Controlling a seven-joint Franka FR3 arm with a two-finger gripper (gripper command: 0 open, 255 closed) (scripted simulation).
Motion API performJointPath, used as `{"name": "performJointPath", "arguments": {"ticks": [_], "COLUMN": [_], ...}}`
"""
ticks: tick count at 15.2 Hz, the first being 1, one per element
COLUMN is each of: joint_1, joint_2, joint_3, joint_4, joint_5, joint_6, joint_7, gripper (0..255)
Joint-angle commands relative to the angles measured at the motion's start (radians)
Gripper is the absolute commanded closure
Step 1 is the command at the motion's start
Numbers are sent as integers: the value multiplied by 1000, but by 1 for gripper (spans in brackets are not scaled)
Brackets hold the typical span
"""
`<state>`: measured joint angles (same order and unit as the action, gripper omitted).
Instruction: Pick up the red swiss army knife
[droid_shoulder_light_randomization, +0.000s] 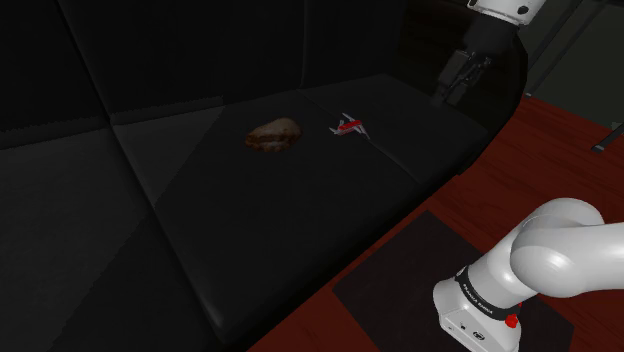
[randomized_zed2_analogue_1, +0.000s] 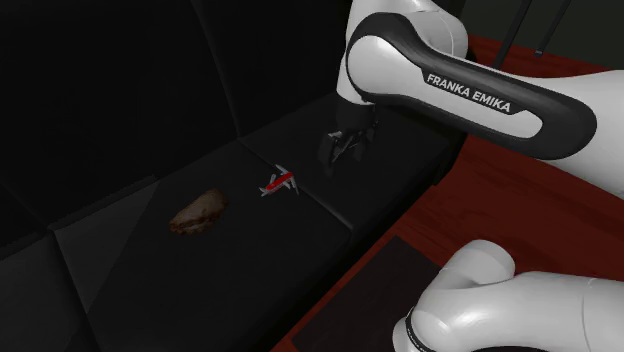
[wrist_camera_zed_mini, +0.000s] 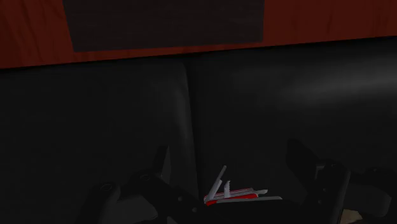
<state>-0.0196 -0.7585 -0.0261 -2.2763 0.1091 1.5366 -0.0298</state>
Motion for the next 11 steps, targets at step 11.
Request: {"name": "performJointPath", "arguments": {"ticks": [11], "joint_1": [0], "joint_2": [306], "joint_3": [96], "joint_4": [27], "joint_5": [-39], "joint_6": [278], "joint_7": [80], "gripper": [0]}}
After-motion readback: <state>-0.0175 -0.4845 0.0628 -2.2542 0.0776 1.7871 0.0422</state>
